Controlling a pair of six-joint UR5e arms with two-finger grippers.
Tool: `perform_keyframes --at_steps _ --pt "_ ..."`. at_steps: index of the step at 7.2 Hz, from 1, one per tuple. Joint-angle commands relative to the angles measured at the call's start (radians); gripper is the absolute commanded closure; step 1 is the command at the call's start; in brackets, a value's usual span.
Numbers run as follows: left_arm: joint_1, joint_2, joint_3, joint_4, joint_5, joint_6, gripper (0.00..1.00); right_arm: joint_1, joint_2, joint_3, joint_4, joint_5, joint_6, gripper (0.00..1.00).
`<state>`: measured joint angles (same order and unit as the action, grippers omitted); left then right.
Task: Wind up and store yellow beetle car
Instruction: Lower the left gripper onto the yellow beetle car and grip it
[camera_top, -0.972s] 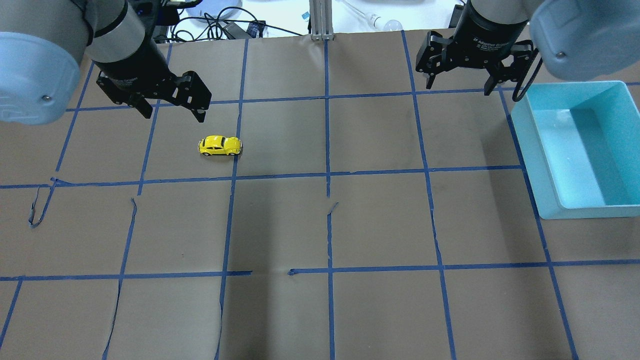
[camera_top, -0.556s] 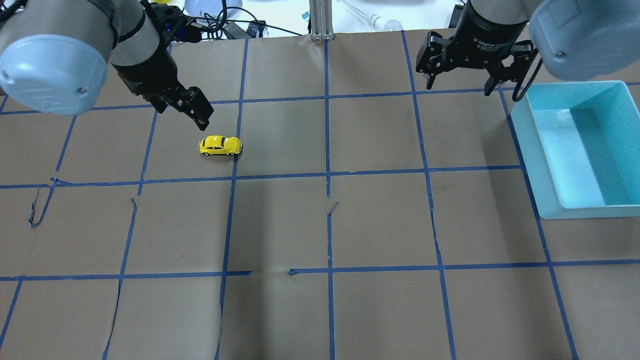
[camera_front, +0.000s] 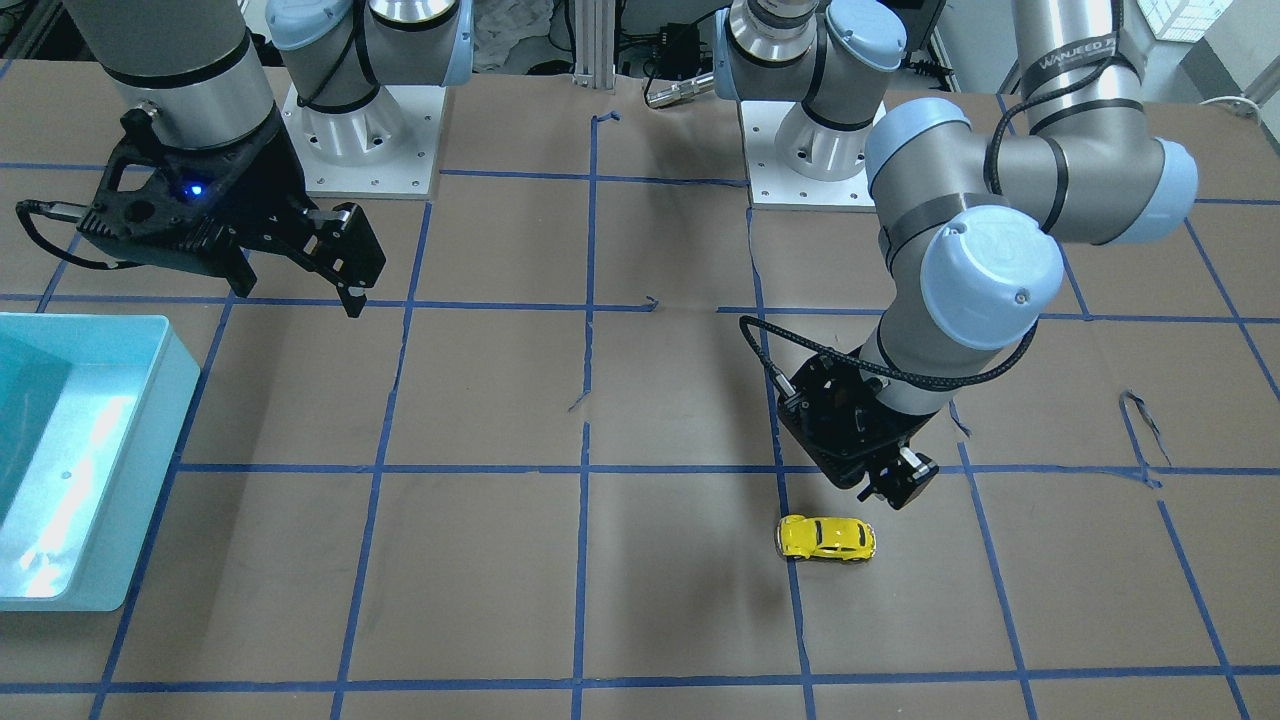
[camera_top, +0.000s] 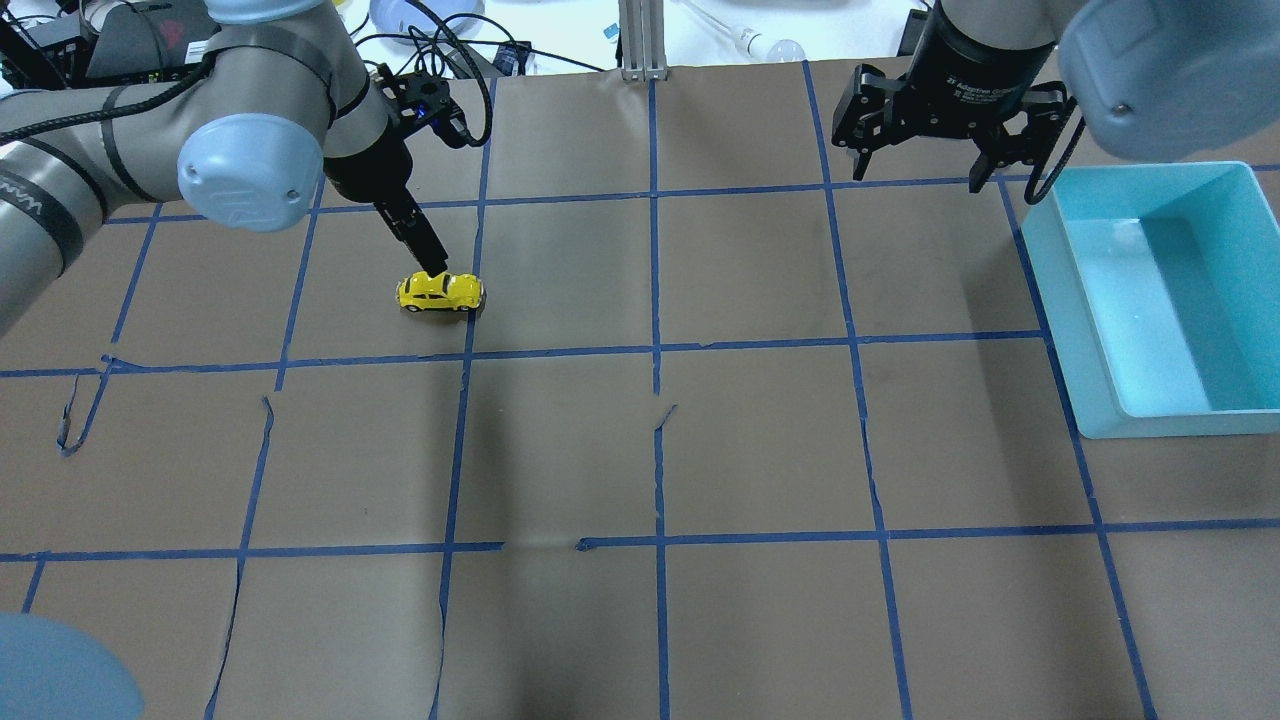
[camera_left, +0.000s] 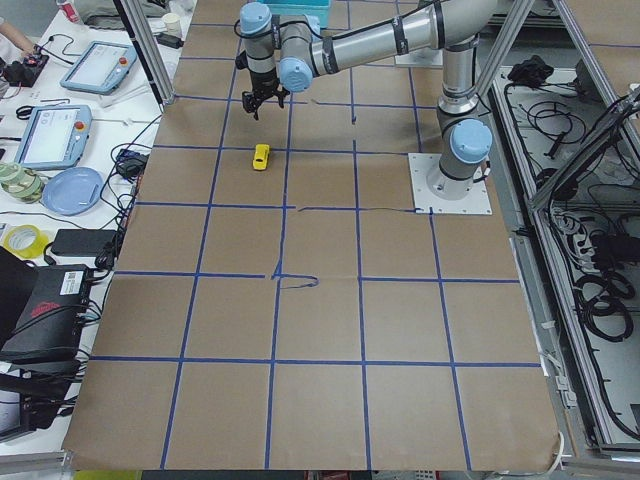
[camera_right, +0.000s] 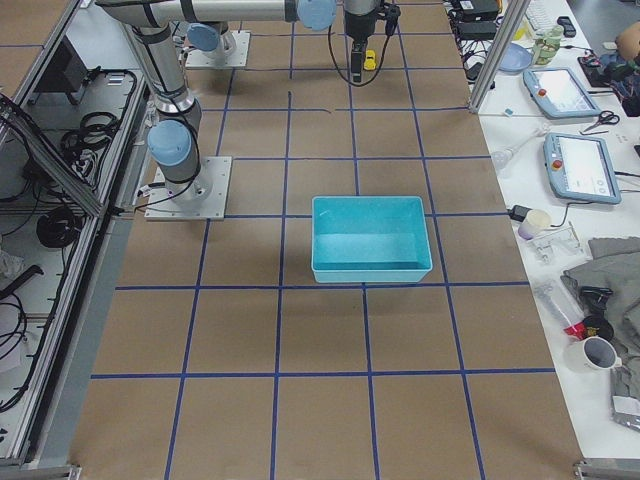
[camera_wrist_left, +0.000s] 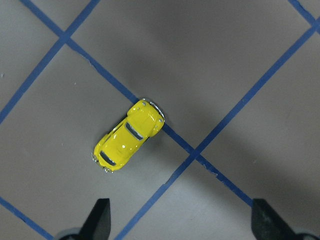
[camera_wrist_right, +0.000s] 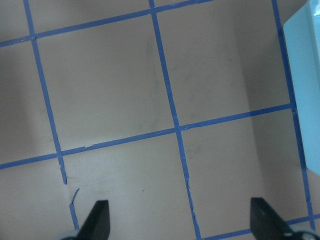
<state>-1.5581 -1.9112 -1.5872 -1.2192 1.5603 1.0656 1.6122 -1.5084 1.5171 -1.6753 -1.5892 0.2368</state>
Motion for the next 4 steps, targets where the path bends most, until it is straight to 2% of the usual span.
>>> perform_keyframes --at_steps 1,2,4 --pt "0.021 -0.067 -0.002 0.062 -0.006 0.332 0.00 0.000 -0.001 0.000 0.002 0.000 0.001 0.00" --pt "0.030 -0.098 -0.004 0.085 -0.002 0.406 0.00 0.000 -0.001 0.000 0.002 0.000 0.001 0.00" --pt "0.036 -0.136 -0.075 0.250 0.004 0.541 0.00 0.000 -0.001 0.000 0.002 0.000 0.003 0.00"
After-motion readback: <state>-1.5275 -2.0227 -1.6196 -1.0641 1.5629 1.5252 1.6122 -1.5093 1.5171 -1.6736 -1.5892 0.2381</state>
